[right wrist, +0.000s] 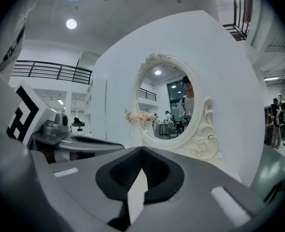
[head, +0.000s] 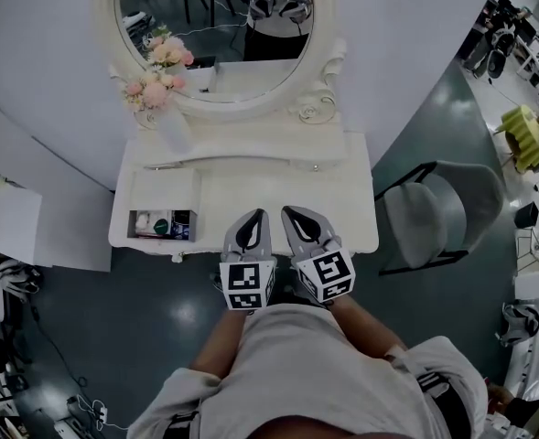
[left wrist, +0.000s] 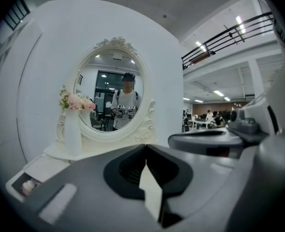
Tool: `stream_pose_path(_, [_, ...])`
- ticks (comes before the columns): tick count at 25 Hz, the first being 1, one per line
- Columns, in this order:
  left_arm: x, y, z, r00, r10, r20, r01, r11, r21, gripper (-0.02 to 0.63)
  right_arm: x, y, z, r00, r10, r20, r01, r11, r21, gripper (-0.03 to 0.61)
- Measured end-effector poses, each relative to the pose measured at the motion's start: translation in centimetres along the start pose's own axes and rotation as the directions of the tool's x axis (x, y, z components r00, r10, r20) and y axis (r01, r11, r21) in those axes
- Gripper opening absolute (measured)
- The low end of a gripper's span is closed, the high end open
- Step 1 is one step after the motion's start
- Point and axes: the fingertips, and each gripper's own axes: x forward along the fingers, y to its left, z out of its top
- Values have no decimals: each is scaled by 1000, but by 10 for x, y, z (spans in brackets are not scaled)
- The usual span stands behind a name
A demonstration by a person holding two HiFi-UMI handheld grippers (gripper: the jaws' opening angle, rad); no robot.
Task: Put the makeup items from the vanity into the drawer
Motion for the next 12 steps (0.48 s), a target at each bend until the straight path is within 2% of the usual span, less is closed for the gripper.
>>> stream_pose_path(12, [3,-14,-6,1000,-9,-20,10,1000,25,3,-11,-8,-2,1000,-3,-4,3,1000,1,-2])
